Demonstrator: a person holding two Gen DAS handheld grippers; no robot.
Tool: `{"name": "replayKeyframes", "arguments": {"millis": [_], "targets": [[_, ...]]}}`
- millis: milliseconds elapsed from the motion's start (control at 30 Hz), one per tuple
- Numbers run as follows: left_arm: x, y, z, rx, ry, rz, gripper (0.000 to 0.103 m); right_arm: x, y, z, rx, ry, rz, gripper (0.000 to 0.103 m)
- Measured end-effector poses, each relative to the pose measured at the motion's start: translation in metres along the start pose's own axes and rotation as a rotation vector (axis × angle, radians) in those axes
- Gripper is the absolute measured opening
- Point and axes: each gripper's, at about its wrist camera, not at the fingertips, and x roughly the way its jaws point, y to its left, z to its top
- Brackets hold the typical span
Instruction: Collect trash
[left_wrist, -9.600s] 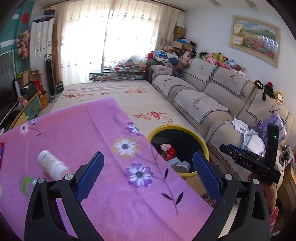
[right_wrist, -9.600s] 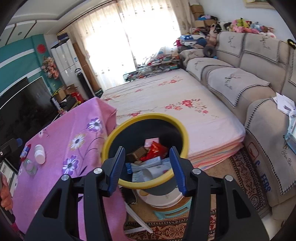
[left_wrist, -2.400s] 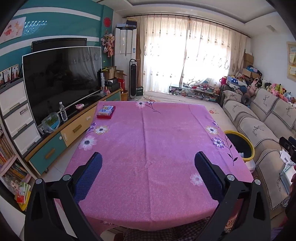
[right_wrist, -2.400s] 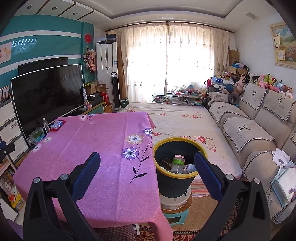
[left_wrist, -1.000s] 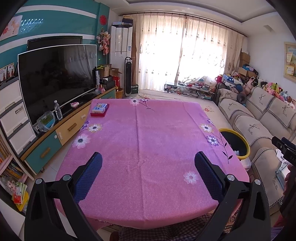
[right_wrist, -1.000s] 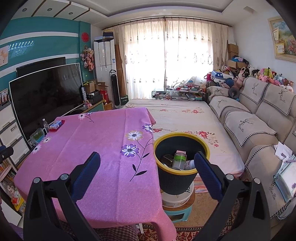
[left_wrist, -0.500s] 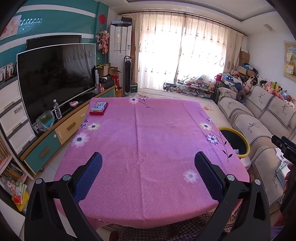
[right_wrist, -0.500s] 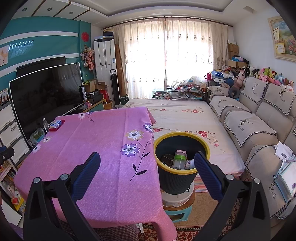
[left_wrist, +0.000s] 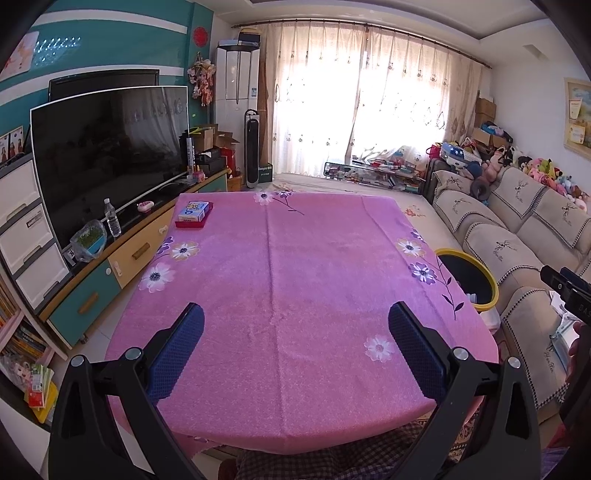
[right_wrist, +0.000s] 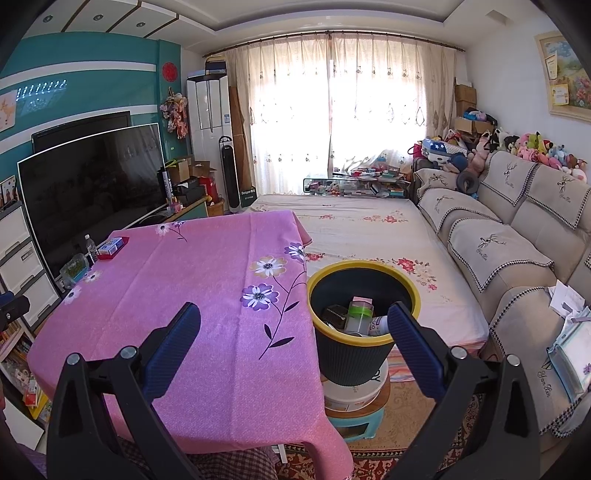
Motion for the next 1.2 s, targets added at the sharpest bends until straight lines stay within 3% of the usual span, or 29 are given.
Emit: {"name": "replayKeyframes", "arguments": {"millis": [1033, 1200], "targets": [[0.012, -0.002, -0.003, 0.005, 0.042, -0.012, 0.098, 0.005, 0.002, -0.003, 0.000, 0.010, 0.006, 0.096], [0.018, -0.002, -0.005, -0.025, 0.022, -0.085, 0.098, 0.008, 0.004, -0.004, -0.002, 0.013, 0.010, 0.096]]}}
